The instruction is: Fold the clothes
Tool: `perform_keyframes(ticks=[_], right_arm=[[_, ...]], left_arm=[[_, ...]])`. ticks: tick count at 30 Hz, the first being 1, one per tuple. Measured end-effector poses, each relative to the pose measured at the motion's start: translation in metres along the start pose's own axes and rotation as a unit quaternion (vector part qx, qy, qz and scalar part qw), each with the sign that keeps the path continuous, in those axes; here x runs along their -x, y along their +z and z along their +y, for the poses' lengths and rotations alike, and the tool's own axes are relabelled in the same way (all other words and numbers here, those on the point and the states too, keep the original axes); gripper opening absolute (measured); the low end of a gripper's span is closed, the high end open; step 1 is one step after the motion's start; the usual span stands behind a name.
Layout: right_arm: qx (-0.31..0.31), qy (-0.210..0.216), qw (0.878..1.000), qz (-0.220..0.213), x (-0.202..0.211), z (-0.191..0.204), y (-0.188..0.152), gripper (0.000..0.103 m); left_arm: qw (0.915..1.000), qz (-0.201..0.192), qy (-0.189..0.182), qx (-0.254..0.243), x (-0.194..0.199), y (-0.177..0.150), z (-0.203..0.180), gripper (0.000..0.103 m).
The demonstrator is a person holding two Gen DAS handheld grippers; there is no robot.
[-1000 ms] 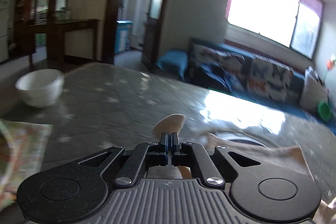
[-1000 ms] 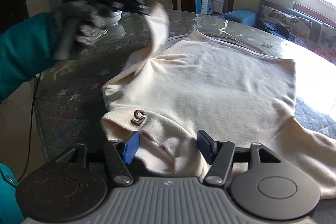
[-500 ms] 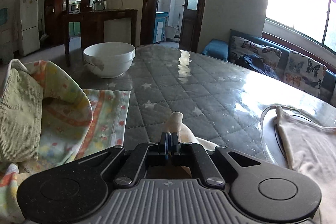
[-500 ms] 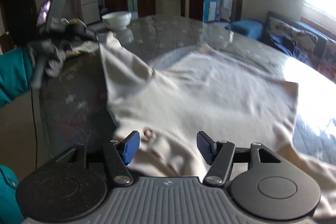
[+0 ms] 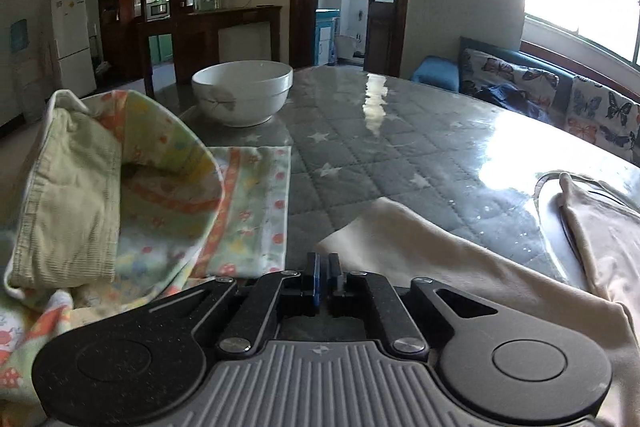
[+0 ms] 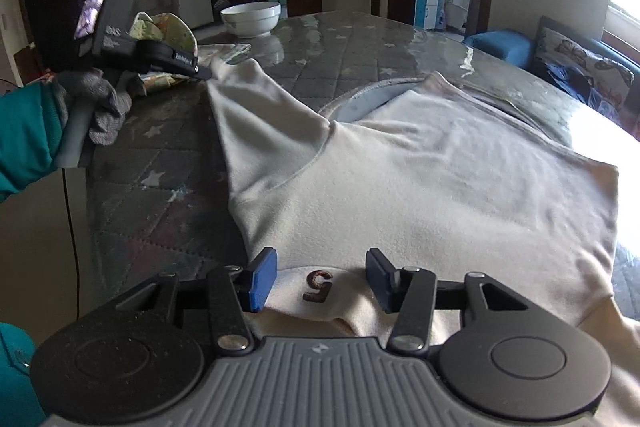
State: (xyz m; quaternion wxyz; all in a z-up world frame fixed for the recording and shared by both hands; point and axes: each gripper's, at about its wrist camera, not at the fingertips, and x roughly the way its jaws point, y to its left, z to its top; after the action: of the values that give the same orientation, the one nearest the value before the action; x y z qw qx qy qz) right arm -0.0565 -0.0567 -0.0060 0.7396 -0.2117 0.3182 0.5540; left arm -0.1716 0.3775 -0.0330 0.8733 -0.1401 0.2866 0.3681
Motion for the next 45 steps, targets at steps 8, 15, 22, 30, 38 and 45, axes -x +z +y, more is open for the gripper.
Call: perform_keyframes(ticks=[8,15,22,30,38,45], right_arm=[[-0.025,-0.016,0.999,-0.013,0.011,-0.016,-0.002,0.051],[-0.042,-0.027,0.999,-0.016,0.019,-0.025,-0.011,0.057],[-0.080,-0.090,0.992,-0.033,0.031,-0.069,-0.014,0.057],[-0.139,-0.128,0.982,-0.018,0.022,-0.115,-0.031,0.057],[-0.134,-0.120,0.983,-0.026,0.024,-0.112,-0.032,0.063],[-0.133,-0.114,0.984,-0.027,0.025,-0.109,-0.033,0.068]], left_arm=[[0.9970,-0.018,-0.075,-0.008,0.037,0.012,-0.029,0.036],[0.9662,0.005,-0.245,-0.080,0.064,-0.002,-0.119,0.045],[0.9462,0.050,-0.300,-0.109,0.051,-0.022,-0.168,0.043],[0.9512,0.075,-0.278,-0.111,0.040,-0.028,-0.155,0.034],[0.9549,0.048,-0.268,-0.119,0.031,0.015,-0.177,0.041],[0.9592,0.068,-0.244,-0.126,-0.033,0.042,-0.222,0.040]])
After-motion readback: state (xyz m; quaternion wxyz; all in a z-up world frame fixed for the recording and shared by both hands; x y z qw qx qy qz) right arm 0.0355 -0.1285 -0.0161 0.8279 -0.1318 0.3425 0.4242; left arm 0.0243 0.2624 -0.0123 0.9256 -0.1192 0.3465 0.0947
